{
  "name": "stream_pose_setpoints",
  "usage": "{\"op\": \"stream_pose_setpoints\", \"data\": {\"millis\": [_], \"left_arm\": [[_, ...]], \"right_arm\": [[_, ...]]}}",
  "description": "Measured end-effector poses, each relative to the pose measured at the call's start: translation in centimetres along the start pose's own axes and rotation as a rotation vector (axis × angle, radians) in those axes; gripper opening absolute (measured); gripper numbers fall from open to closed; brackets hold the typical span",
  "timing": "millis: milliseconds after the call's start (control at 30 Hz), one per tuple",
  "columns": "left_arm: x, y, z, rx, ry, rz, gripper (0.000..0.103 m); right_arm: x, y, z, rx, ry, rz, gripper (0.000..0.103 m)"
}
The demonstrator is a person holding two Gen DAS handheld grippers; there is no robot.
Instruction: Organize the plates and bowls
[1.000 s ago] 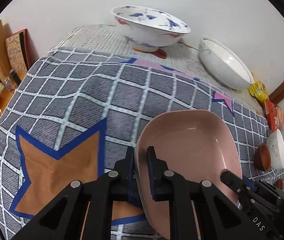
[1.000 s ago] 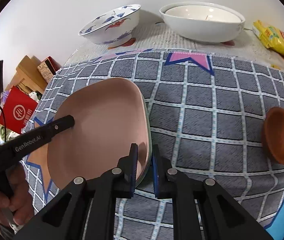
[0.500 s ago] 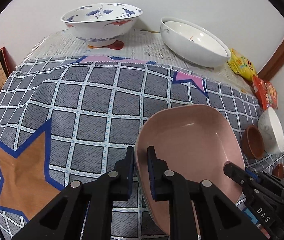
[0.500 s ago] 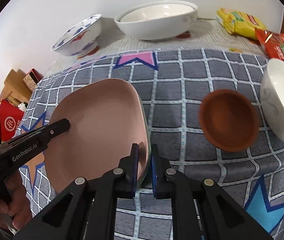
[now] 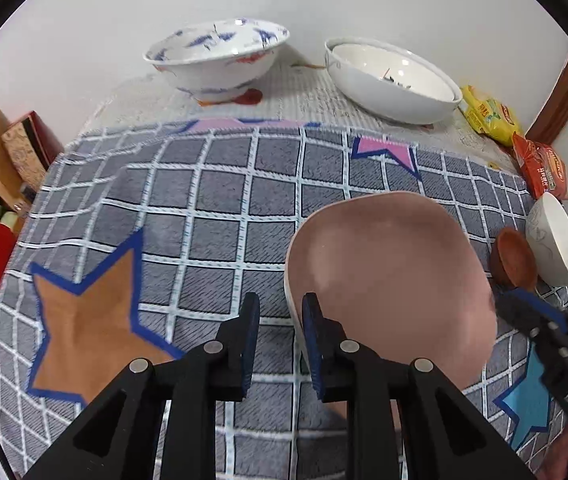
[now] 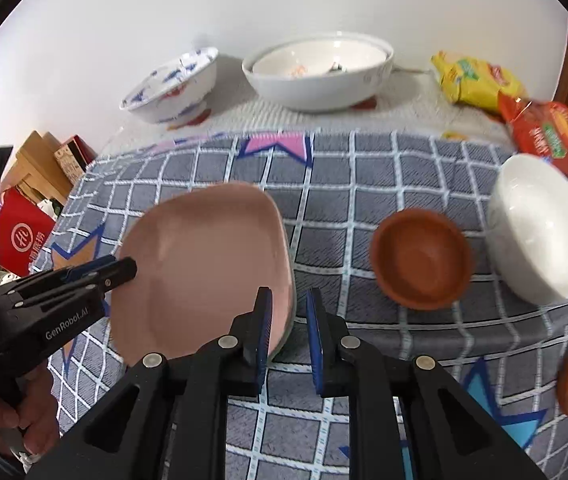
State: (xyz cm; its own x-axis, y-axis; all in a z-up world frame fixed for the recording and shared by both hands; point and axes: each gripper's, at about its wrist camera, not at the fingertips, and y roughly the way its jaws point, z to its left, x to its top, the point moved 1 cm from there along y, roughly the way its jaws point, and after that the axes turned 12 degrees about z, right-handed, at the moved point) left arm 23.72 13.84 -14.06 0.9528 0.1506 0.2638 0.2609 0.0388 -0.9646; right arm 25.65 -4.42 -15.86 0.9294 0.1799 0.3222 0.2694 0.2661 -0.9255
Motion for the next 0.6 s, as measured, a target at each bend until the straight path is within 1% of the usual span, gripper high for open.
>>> {"op": "stream_pose_setpoints", "data": {"millis": [100,200,233,300,433,600], "left_arm": [[-0.5,-1.8,-0.4,0.016,0.004,-0.030,0.021],[-0.8,-3.8,-1.4,0.020,0.017,-0.070,0.031],[-0.9,-4.4,-1.8,0.016,0.023,-0.081,0.032],[-1.0,-5.7,-2.9,0.006,0.039,-0.107,0.032],[-1.2,-7.5,-5.7,-0.012,0.078,-0.133,0.032],[-2.0,-9.4,-10.6,-0.032,0.153,-0.170,0.033]], "right_arm": [[-0.4,-1.9,-0.5,0.000,0.002,-0.032,0.017],[-1.1,-4.2,-1.5,-0.008,0.007,-0.078,0.018],[-1.2,-4.7,-1.7,-0.009,0.008,-0.087,0.020],[-1.7,-6.2,-2.6,-0.019,0.016,-0.113,0.023],[-2.9,-9.2,-4.7,-0.040,0.042,-0.152,0.023],[-4.7,-12.5,-8.1,-0.081,0.082,-0.197,0.024]]}}
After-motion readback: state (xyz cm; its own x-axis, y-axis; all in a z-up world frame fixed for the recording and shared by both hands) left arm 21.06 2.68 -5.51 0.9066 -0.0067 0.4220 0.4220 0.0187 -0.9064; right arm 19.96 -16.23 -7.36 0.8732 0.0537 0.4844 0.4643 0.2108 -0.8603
